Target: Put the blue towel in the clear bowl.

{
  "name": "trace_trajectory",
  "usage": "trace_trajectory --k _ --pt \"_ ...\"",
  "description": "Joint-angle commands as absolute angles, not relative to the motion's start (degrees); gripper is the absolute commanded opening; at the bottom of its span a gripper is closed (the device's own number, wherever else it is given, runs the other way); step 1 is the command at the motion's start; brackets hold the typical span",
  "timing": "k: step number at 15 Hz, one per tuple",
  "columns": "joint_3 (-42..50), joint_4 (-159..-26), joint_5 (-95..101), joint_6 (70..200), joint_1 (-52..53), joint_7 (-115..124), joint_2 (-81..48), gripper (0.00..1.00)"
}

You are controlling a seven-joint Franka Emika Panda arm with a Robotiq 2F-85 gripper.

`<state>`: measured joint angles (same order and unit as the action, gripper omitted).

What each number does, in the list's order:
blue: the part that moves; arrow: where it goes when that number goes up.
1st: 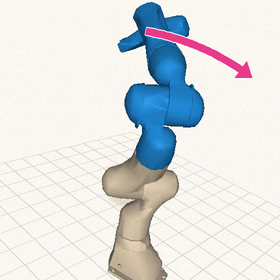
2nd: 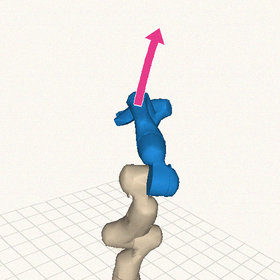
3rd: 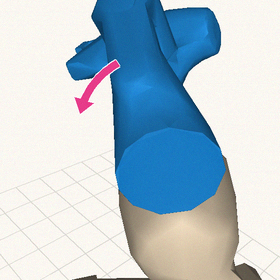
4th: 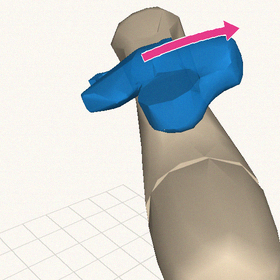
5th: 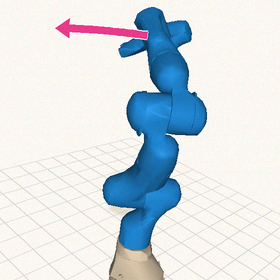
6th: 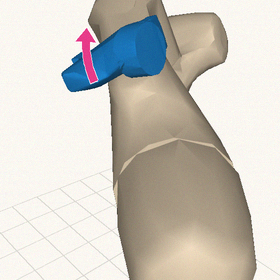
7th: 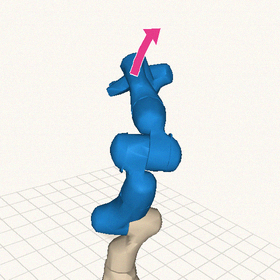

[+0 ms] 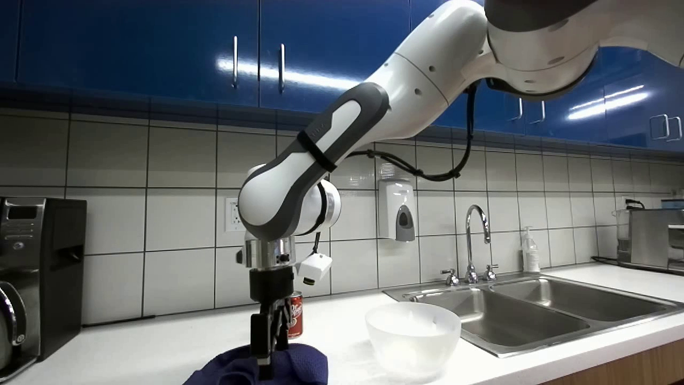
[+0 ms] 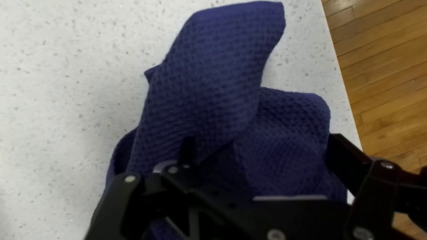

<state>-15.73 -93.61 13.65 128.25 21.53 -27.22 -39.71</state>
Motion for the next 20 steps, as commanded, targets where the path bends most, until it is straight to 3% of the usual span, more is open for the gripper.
trace_trajectory --k 1,20 --pt "-16.37 -88.27 14.50 125.45 21.52 -29.15 -42.19 1.00" --pt "-16.15 -84.43 14.38 122.27 22.31 -29.02 -45.63 1.00"
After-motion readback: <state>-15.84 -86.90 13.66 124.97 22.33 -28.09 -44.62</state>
